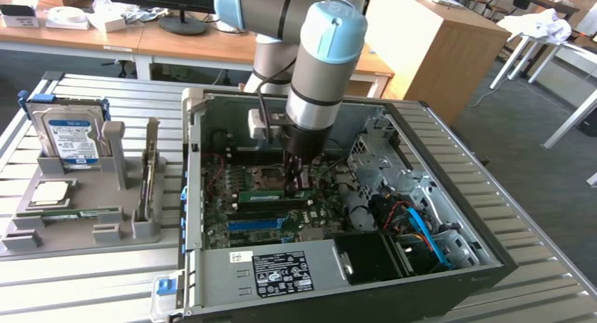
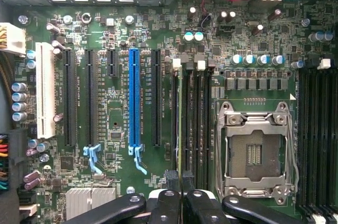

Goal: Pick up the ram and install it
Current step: 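Insert the ram into the slot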

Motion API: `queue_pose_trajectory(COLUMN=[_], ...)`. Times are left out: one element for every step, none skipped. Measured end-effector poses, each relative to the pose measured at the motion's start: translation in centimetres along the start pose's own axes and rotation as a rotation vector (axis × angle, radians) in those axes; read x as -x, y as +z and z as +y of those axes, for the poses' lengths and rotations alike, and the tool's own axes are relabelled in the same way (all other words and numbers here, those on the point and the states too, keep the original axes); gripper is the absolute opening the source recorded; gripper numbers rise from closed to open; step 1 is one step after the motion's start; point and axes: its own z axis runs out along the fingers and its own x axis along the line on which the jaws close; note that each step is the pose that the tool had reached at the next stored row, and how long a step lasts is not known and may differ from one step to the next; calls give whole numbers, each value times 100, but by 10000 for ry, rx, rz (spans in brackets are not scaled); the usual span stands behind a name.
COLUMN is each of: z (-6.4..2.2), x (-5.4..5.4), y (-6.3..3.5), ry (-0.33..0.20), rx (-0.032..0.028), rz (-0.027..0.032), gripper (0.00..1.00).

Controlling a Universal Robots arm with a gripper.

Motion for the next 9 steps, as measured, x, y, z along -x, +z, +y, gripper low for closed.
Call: queue_pose_trajectory(z=[0,0,0,0,0,0,0,-1,-3], x=[0,0,0,0,-1,0,0,0,0], y=[5,10,14,14,14,15,16,18,19], ry=[0,0,0,0,0,0,0,0,-1], rx=[-1,0,0,1,1,1,0,0,0], rz=[0,0,1,2,3,2,1,0,1], gripper=[12,12,12,12,12,12,12,12,12])
